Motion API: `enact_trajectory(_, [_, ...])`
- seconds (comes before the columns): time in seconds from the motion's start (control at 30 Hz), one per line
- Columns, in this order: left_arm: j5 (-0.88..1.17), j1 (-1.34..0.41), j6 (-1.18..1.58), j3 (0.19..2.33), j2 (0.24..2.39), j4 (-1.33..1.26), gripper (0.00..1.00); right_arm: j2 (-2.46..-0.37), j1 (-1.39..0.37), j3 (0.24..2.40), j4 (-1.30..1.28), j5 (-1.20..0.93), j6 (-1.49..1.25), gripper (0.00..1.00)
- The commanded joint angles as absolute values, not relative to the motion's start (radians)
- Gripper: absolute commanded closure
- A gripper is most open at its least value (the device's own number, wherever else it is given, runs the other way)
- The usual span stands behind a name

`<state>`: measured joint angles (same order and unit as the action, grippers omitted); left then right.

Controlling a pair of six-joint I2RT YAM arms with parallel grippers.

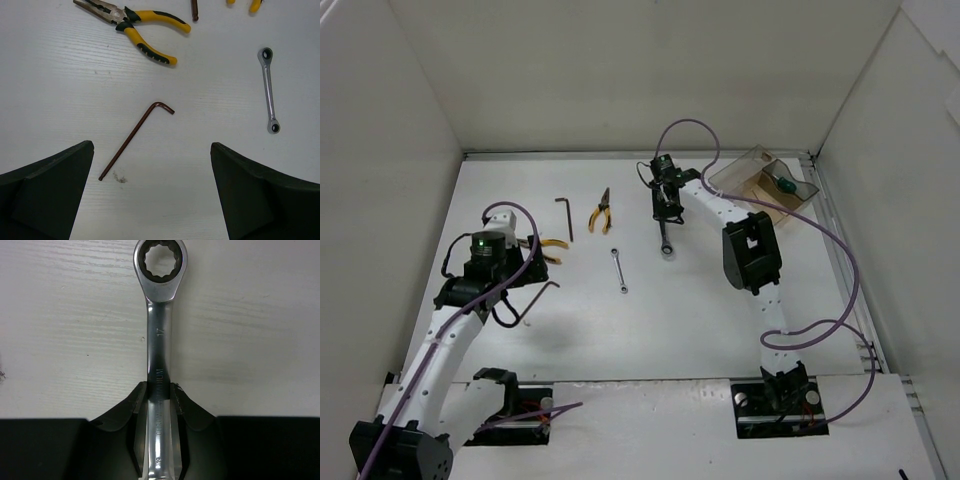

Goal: Sort the tools into containers

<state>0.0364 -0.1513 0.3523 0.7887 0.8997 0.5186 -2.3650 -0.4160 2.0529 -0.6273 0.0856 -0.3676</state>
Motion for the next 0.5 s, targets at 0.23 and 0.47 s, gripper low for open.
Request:
enact_trajectory(0.23, [0.026, -0.147, 0.347, 0.808, 0.879, 0.471, 0.0, -2.218, -0.364, 2.108, -0.563, 0.063, -0.481, 1.0])
enact_trajectory(0.47, [0.023, -0.147, 0.348, 0.805, 0.874, 0.469, 0.0, -2.163, -0.282, 2.146, -0.492, 0.008, -0.542, 1.0])
